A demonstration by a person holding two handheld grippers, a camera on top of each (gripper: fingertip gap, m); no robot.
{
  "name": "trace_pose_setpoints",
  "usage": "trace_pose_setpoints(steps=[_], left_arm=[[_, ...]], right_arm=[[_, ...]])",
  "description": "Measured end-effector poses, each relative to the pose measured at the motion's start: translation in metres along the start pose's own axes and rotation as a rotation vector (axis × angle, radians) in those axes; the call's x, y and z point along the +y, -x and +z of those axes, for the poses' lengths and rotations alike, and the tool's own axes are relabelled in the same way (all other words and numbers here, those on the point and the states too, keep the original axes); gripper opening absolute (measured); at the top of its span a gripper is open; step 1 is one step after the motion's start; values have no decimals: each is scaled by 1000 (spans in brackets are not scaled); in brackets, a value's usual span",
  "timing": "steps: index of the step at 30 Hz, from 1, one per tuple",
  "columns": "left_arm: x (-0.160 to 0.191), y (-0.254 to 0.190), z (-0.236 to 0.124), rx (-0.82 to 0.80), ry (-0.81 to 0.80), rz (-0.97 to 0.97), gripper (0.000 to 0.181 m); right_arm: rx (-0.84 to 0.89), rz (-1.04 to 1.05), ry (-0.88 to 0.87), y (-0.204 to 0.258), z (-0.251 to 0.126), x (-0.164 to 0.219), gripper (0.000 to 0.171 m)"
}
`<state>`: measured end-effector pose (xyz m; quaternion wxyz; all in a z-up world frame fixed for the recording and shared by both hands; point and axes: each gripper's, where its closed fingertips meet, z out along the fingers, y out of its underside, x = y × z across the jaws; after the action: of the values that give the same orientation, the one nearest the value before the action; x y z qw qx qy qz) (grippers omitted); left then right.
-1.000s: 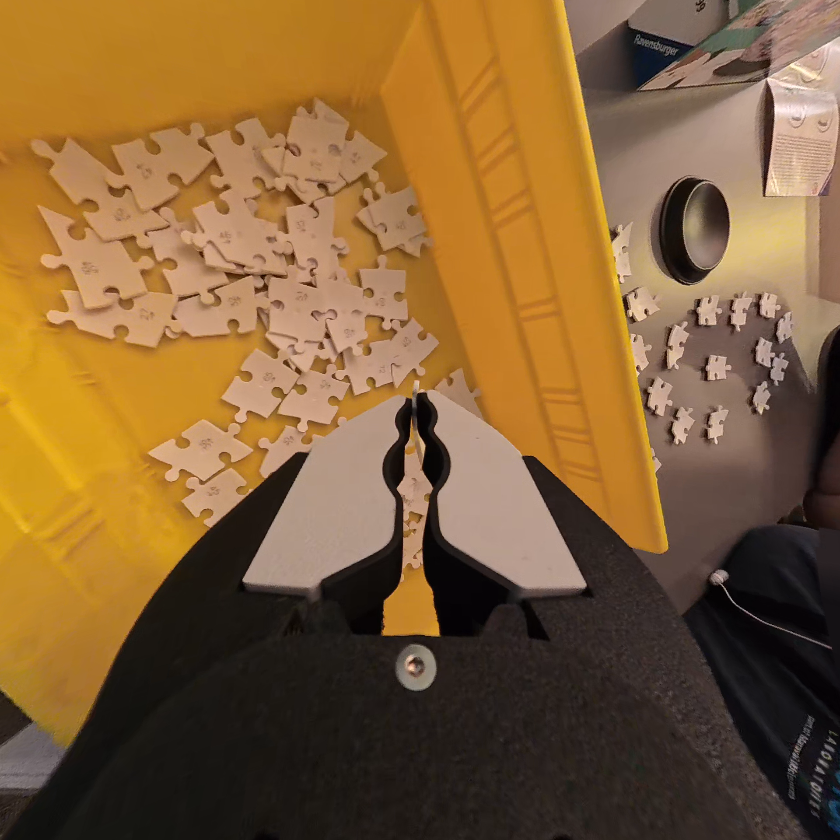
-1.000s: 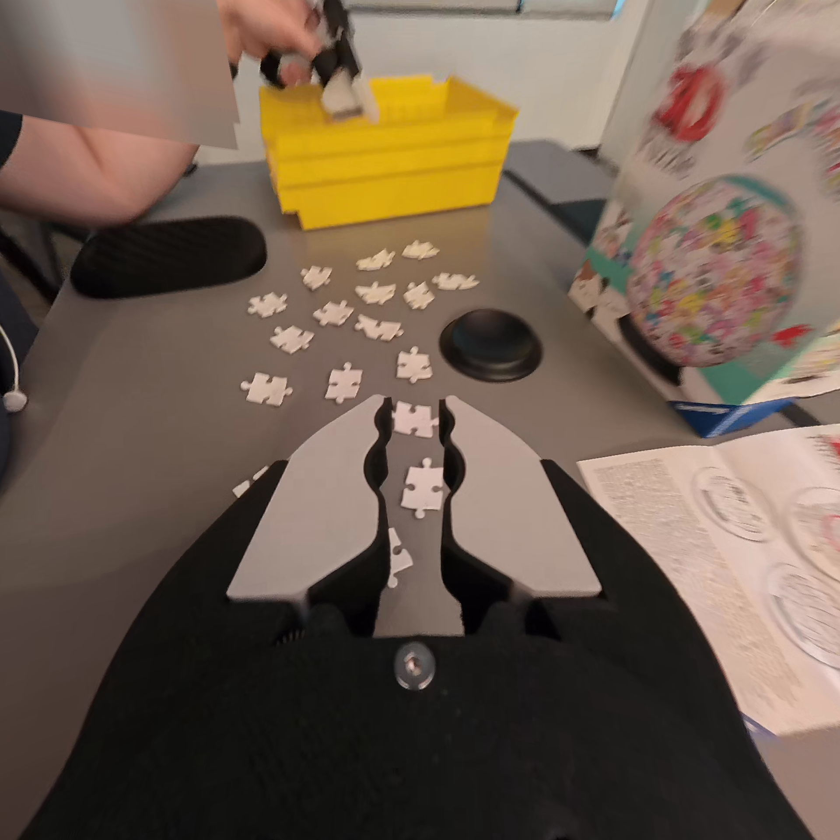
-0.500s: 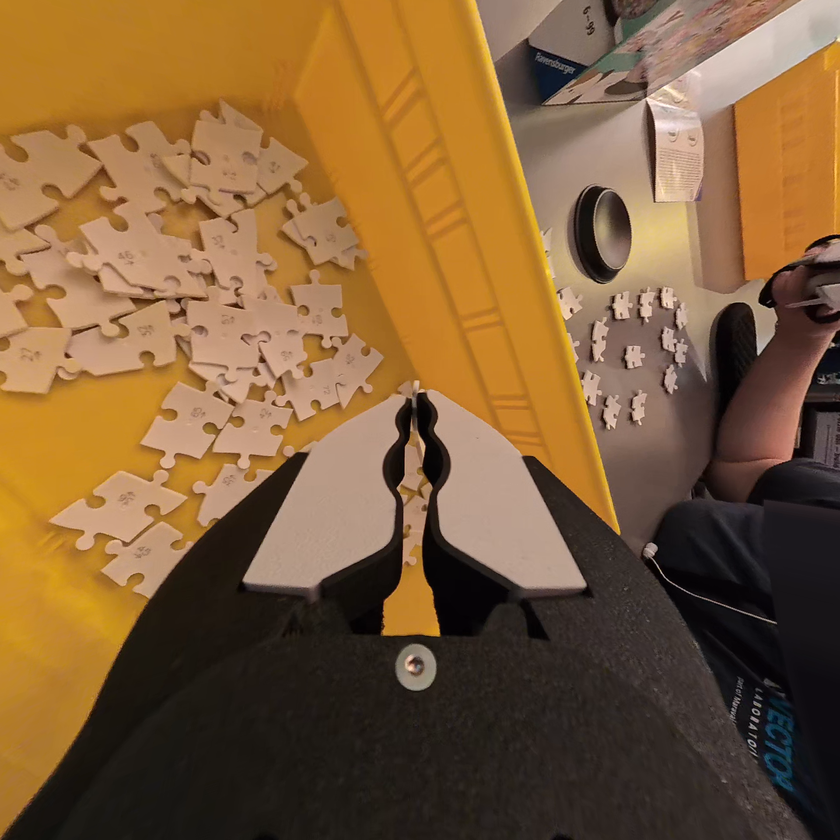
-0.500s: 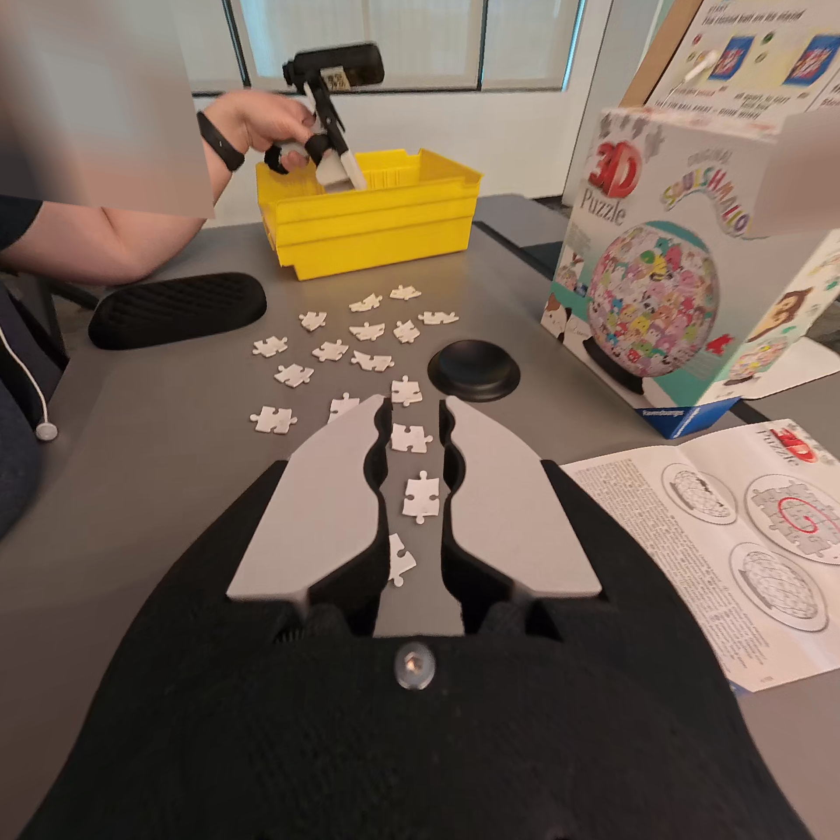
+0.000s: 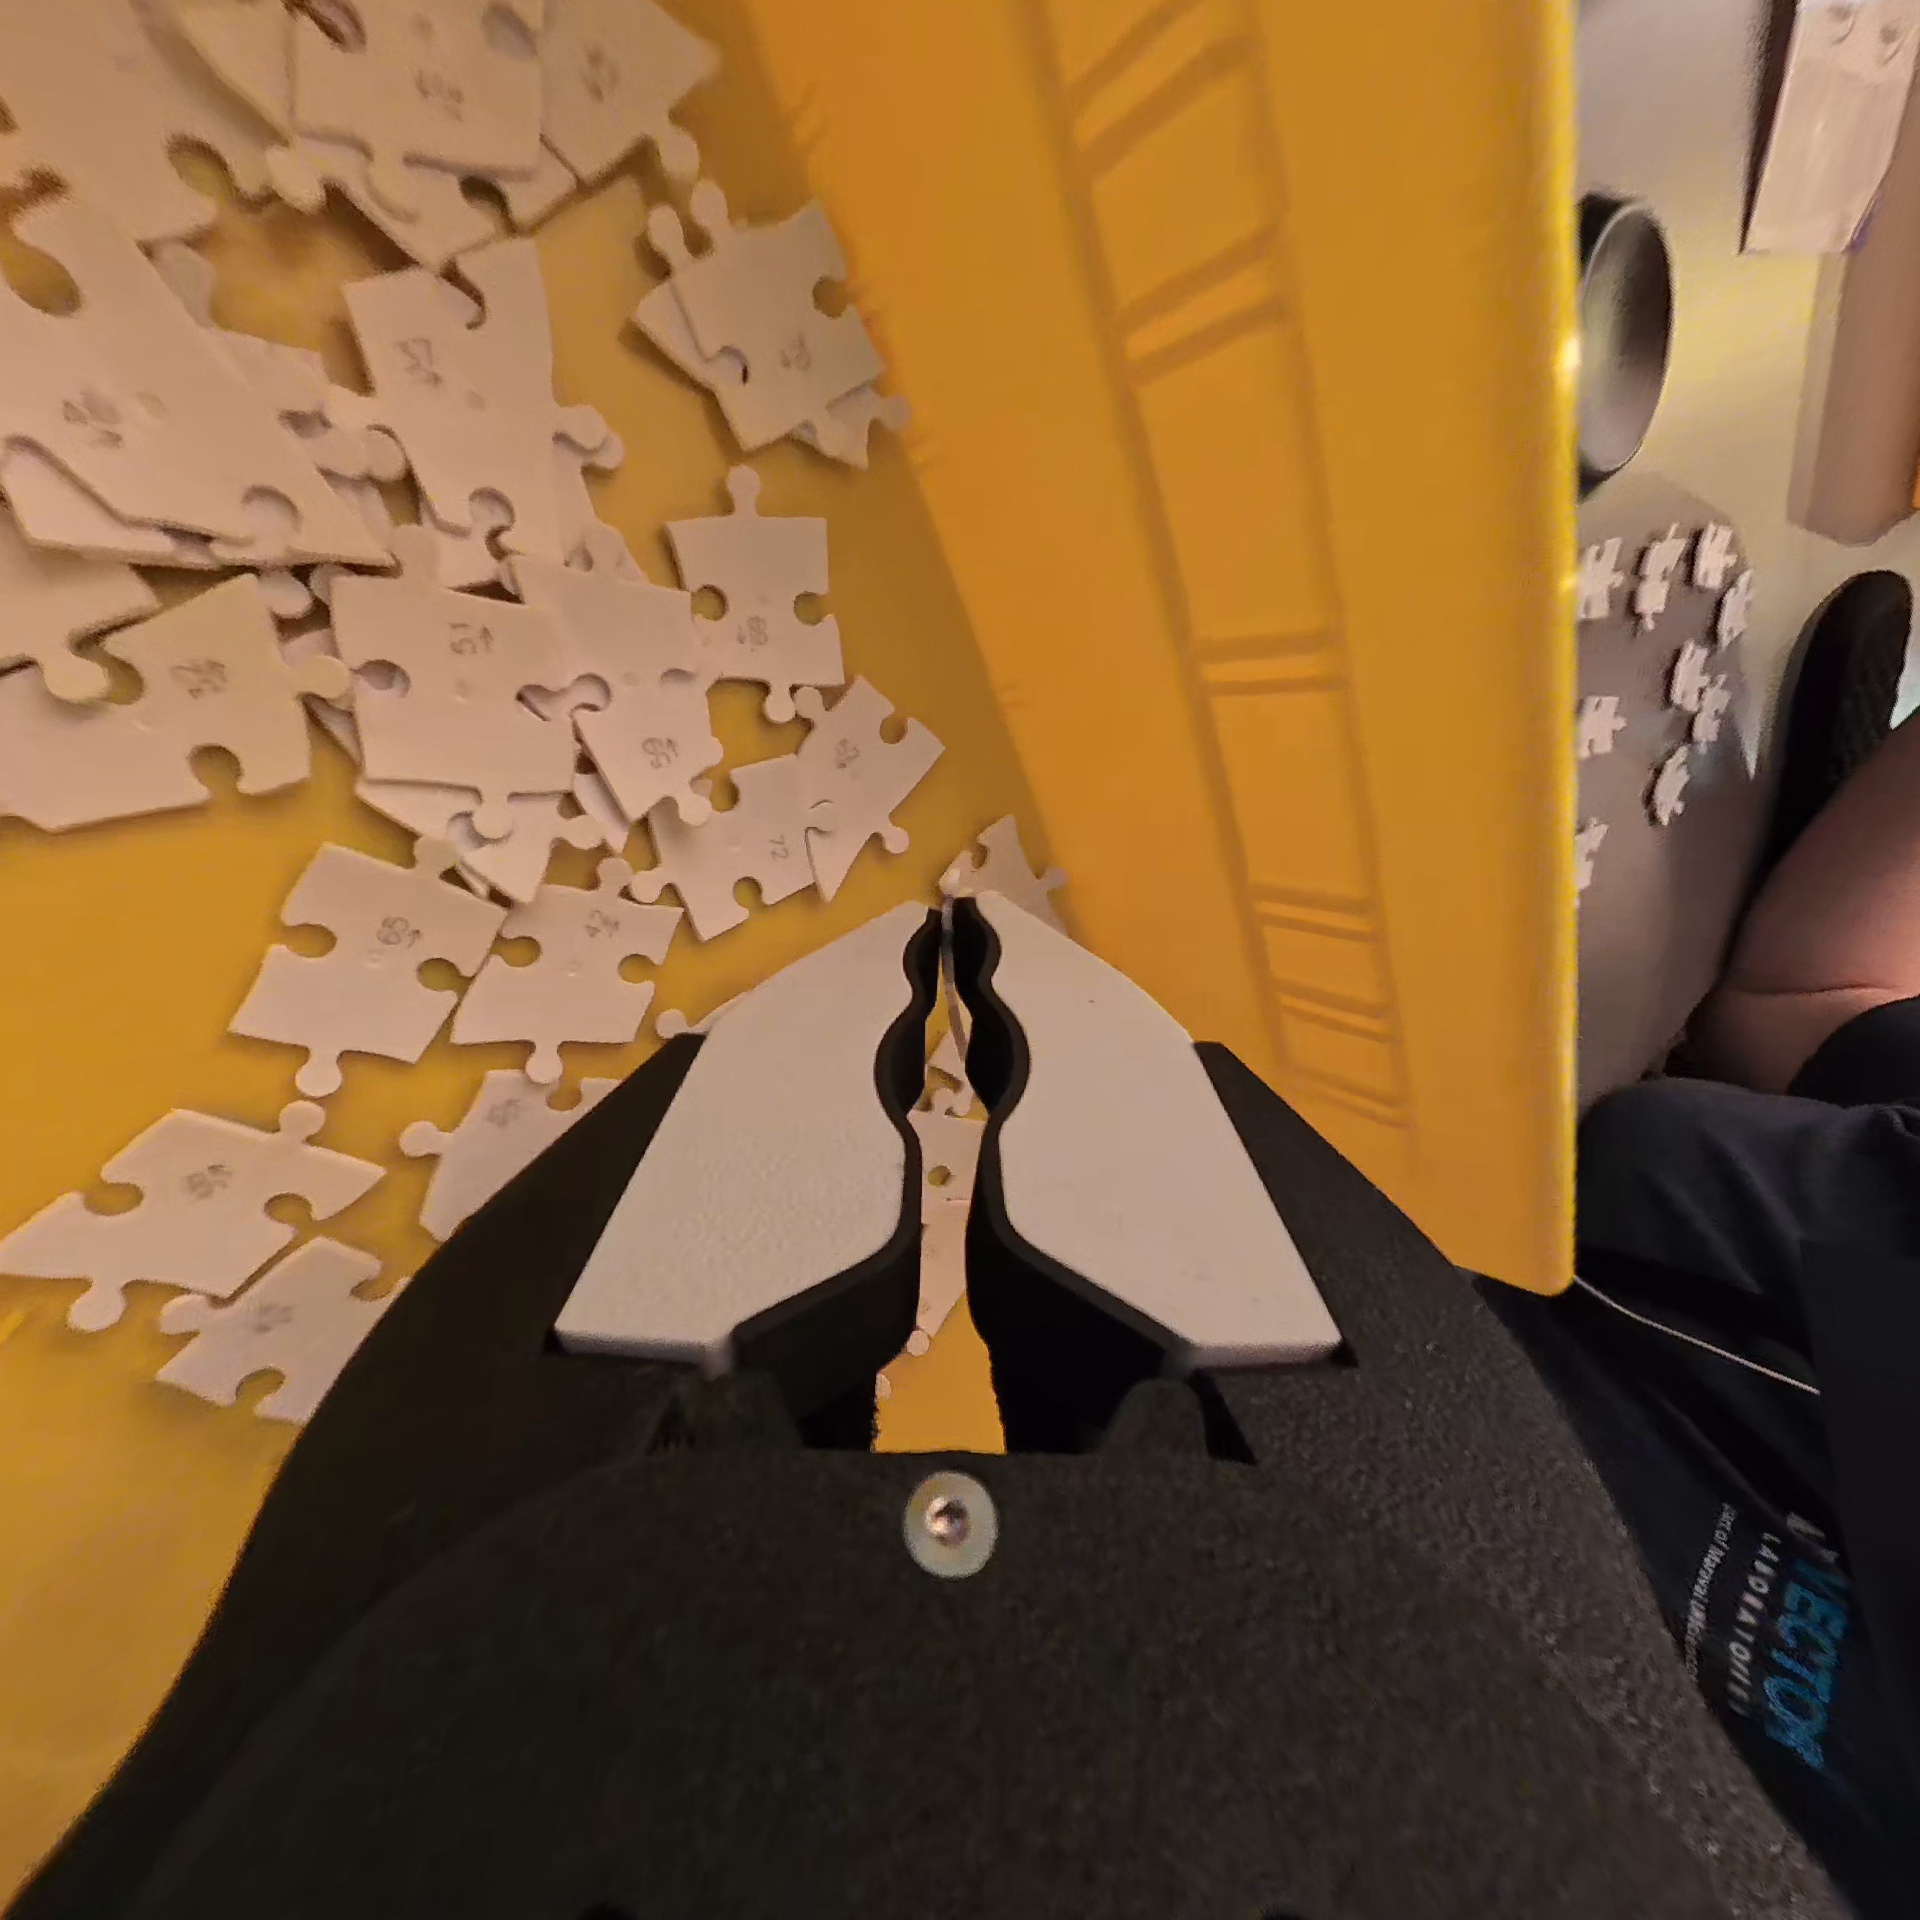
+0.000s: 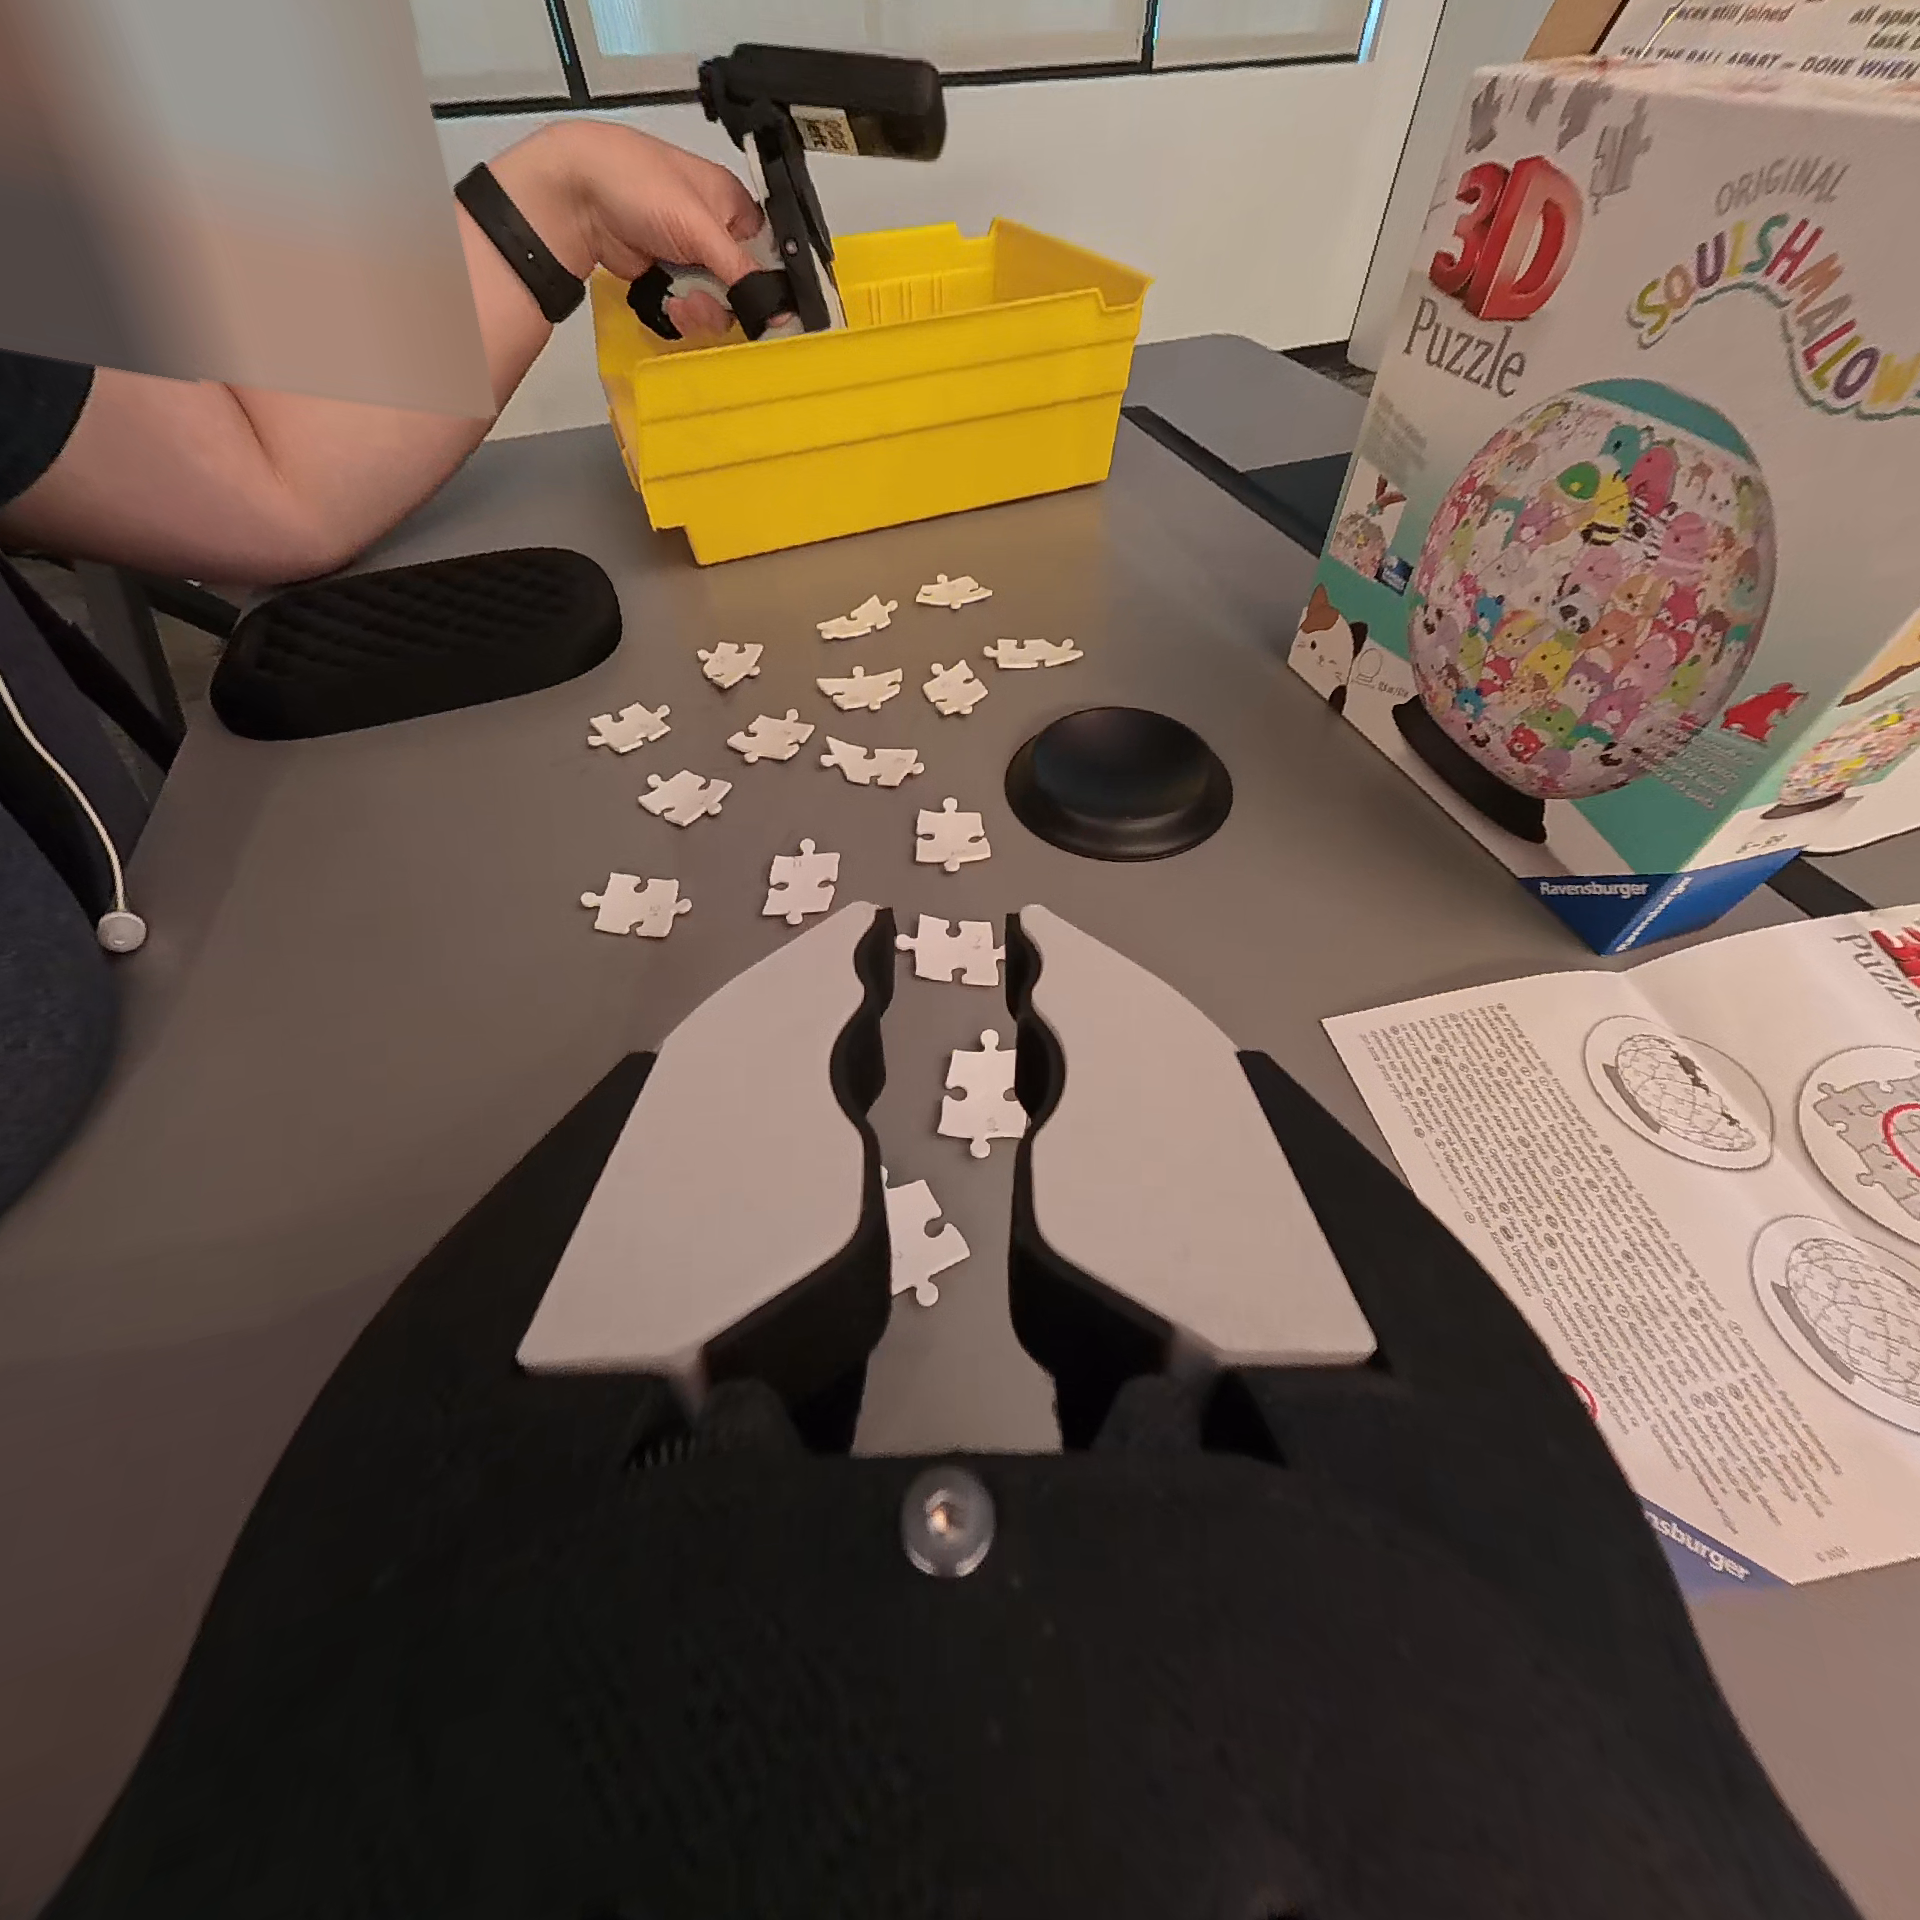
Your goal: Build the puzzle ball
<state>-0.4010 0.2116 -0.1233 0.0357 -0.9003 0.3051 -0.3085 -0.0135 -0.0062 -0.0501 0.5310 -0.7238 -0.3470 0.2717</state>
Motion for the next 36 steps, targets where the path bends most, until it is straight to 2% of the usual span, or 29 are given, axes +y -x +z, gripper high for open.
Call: trace_pose_setpoints(steps=[7, 11, 16, 19, 21, 24, 28, 33, 36], left_arm=[[4, 7, 12, -42, 52, 41, 3], [4, 11, 10, -99, 56, 59, 21], [-22, 9, -21, -133, -120, 125, 20], [-50, 21, -54, -318, -313, 259, 24], [-59, 18, -64, -385, -366, 331, 25], [-57, 14, -58, -419, -287, 398, 30], [-60, 32, -54, -563, -154, 460, 34], [-61, 49, -55, -584, -141, 379, 34], [-58, 49, -44, -517, -126, 350, 34]], right_arm=[[-4, 10, 6, -1, 0, 2, 21], [-7, 14, 9, -1, 1, 3, 21], [-12, 12, 15, 0, 2, 3, 21], [-17, 10, 18, 1, 2, 3, 21], [-18, 3, 23, 1, 2, 3, 21], [-13, -3, 25, 0, 1, 2, 21], [1, 10, 9, -3, -4, 1, 21], [9, 13, 16, -4, -4, 4, 21], [-3, 9, 47, -1, 1, 10, 21]])
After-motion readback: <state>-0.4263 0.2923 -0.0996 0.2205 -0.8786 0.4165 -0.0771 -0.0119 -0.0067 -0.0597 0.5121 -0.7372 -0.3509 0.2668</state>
